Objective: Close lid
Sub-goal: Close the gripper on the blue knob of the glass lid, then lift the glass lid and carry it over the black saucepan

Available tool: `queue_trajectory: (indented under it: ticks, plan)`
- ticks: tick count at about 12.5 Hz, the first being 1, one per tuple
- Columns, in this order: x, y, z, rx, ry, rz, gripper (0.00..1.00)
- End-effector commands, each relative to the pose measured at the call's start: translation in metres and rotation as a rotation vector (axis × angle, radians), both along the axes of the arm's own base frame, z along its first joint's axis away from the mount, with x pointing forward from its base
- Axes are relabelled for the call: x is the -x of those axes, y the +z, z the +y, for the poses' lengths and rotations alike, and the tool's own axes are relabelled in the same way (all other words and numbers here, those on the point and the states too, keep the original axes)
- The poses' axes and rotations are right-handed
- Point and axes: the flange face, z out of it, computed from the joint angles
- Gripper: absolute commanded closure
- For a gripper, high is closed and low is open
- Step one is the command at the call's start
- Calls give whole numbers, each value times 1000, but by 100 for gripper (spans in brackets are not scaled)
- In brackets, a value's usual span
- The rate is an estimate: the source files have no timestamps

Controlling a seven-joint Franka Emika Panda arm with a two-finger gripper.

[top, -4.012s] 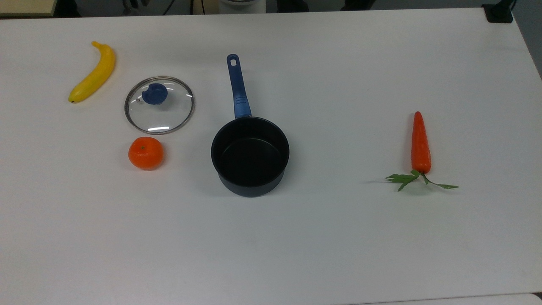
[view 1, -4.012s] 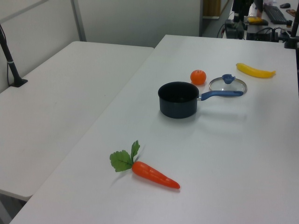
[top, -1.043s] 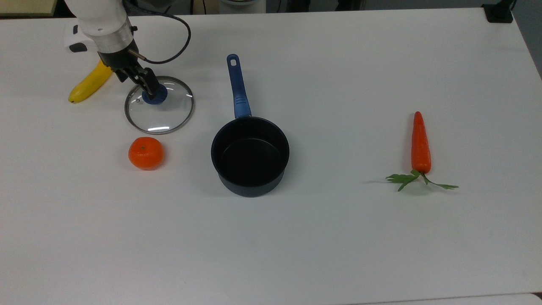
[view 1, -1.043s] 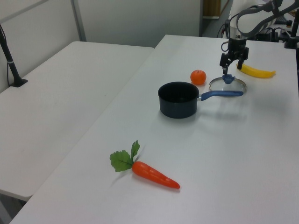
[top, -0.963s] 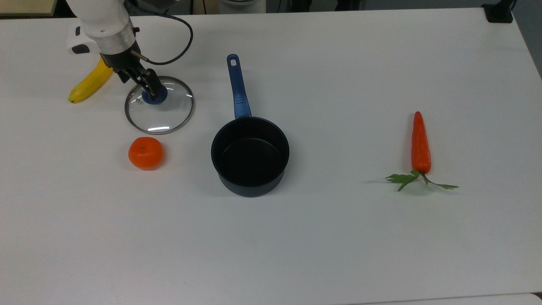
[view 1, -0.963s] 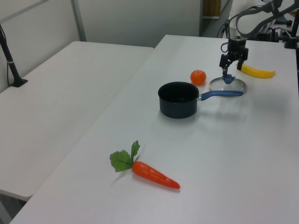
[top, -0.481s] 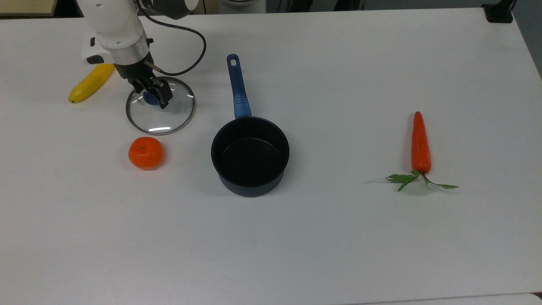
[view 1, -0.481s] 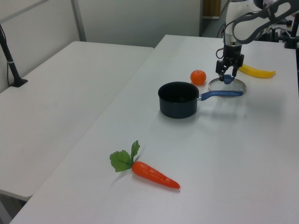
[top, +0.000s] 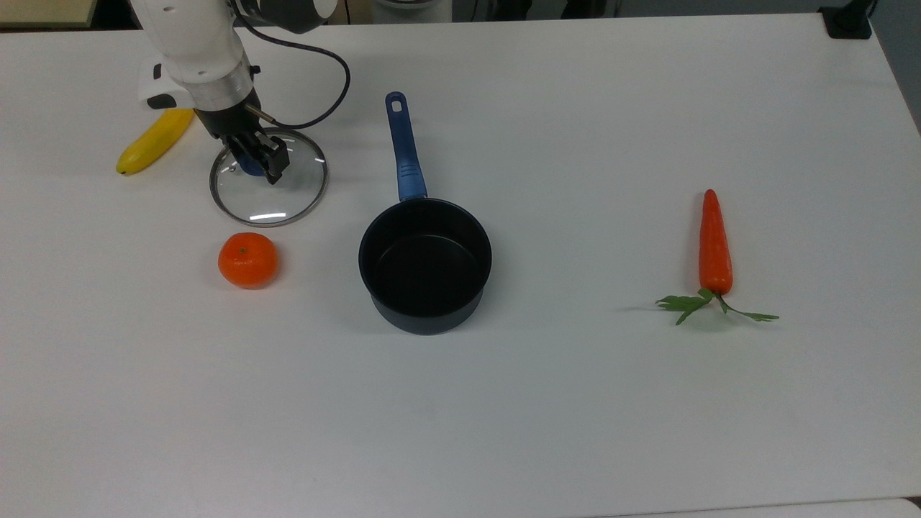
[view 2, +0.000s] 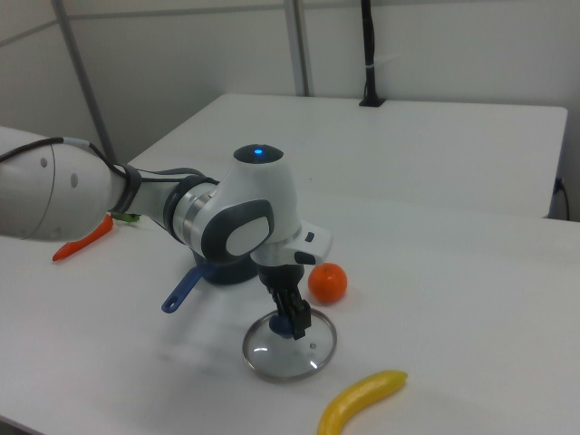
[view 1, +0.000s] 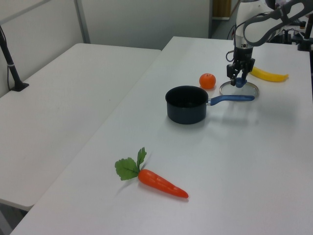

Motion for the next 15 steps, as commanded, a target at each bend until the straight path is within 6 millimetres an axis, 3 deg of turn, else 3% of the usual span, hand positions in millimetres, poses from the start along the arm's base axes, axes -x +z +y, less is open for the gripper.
queue_trajectory:
  ticks: [1,5,10,12,14,15]
  plan:
    - [1,17,-4,0,-34,-41,54]
    - [-11,50,-7,-52,-56,-1,54]
    - [-31,90,5,-91,-128,29,54]
    - [-49,120,31,-127,-157,17,54]
    - [-60,136,51,-142,-184,5,54]
    - [-64,134,68,-147,-184,6,54]
